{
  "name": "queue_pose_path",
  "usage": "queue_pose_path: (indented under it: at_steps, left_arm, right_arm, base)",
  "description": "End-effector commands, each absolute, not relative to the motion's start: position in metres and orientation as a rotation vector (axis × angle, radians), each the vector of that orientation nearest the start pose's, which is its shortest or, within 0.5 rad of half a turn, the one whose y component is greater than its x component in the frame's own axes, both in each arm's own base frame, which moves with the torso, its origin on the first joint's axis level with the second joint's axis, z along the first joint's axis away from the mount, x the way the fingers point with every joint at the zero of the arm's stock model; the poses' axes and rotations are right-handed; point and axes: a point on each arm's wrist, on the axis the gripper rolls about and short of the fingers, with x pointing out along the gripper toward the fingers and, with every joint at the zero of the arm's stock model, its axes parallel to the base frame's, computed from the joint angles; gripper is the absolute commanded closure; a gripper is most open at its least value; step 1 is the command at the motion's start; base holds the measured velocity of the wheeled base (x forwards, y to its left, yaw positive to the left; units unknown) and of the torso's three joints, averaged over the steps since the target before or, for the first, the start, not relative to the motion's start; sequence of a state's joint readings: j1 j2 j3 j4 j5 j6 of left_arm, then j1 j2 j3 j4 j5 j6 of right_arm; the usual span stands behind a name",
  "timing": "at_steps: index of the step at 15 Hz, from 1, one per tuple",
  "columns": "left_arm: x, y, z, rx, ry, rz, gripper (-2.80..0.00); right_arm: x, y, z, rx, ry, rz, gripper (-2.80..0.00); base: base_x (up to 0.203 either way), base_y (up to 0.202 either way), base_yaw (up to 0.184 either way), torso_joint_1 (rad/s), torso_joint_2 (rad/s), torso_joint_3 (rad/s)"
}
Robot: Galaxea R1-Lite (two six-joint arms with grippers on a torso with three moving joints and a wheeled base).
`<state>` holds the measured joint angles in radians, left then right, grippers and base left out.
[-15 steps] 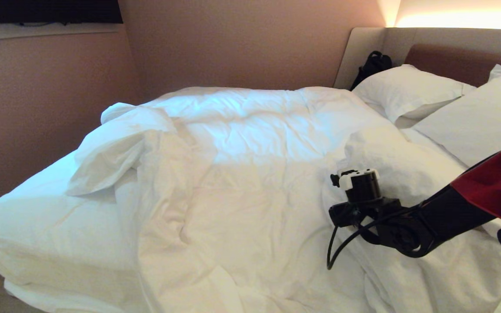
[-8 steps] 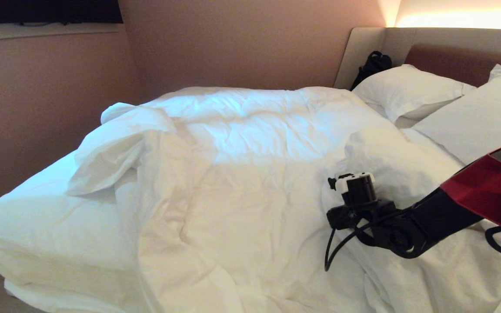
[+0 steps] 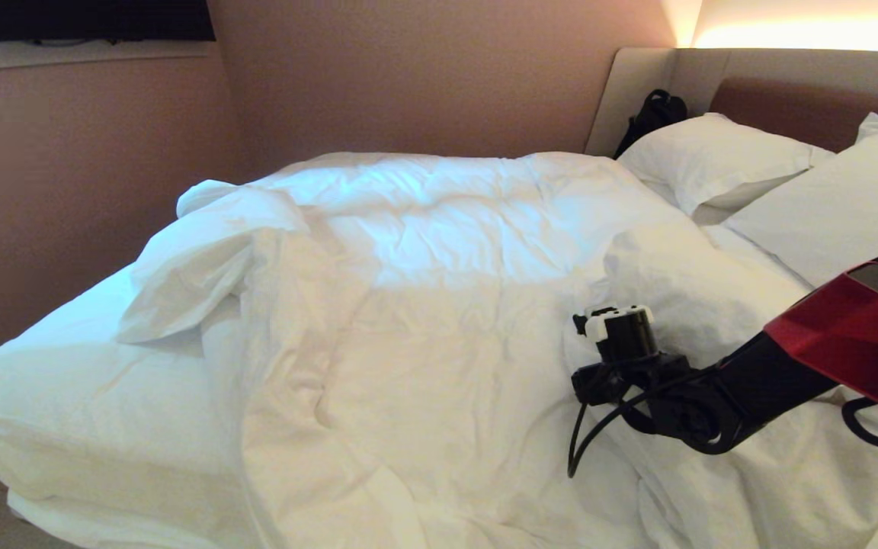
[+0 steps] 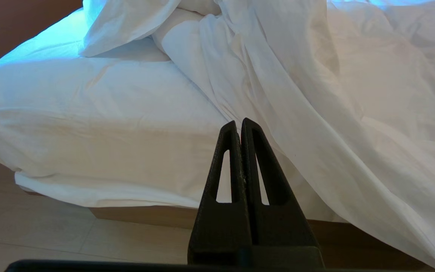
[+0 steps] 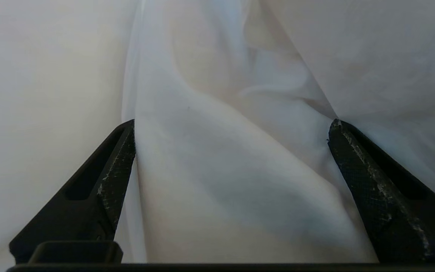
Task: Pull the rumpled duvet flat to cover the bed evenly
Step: Flatten the corners of the folded blanket
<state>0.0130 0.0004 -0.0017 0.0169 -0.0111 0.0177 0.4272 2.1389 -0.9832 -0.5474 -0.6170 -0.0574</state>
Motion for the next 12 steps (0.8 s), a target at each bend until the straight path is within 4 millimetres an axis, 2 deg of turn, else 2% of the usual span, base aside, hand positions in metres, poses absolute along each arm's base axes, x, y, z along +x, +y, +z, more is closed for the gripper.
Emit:
queue_pose_path:
  at_steps: [1,3,4,12]
  left_arm:
    - [-0.0229,-0.0006,0.0742,0.017,0.015,0.003,0.0]
    - [-0.0229,-0.0006,0.0742,0.017,0.015,0.003,0.0]
    - [-0.0229,-0.0005,0.0742,0.017,0.015,0.001,0.0]
    - [-0.0229,-0.0006,0.0742,0.017,0.015,0.003,0.0]
  right_arm:
    - [0.3528,0.1466,0.0657,-0.364,0.536,-0.17,-2.8]
    - [0.3524,0.1464,0.0659,-0.363,0.536,-0.171,-2.8]
    - [0.3525,0.1464,0.0655,-0.364,0.537,-0.17,0.0]
    - [0.353,0.1466,0.0666,-0.363,0.533,-0.17,0.0]
  base:
    - [0.0,0.0,0.0,0.0,0.0,0.0]
    - [0.0,0.0,0.0,0.0,0.0,0.0]
    - [0.0,0.0,0.0,0.0,0.0,0.0]
    - [0.0,0.0,0.0,0.0,0.0,0.0]
